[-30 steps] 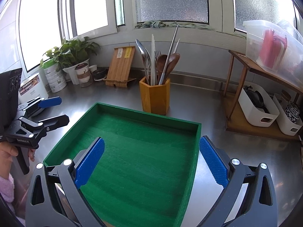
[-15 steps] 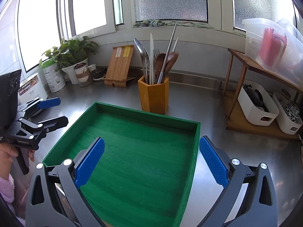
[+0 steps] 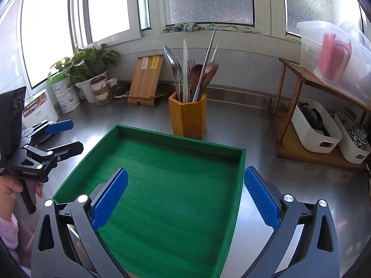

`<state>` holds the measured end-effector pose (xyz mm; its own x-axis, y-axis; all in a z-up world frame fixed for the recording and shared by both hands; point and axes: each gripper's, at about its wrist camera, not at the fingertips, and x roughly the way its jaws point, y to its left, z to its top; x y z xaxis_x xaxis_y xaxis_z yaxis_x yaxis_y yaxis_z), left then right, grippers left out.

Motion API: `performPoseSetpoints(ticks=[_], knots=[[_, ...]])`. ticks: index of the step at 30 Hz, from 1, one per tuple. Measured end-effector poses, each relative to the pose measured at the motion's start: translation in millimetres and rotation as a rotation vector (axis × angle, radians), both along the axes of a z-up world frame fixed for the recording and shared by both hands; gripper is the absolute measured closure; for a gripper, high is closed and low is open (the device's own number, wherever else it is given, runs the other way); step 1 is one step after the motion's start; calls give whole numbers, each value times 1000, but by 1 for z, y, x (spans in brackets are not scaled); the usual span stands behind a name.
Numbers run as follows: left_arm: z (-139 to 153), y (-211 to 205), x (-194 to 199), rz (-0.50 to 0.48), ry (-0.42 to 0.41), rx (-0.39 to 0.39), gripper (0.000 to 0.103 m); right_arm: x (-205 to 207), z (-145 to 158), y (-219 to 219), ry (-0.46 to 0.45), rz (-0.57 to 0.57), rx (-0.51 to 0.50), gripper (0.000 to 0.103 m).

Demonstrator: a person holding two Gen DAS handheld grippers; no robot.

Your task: Organize utensils

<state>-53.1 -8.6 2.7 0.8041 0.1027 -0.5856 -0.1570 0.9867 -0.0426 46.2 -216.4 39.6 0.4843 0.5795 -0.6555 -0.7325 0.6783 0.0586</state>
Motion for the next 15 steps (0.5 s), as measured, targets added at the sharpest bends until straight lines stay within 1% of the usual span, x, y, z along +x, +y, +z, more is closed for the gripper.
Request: performPoseSetpoints(ticks=[15], knots=[[-1, -1, 1, -7, 3, 5, 8, -1, 0, 2, 10, 3, 1, 4]])
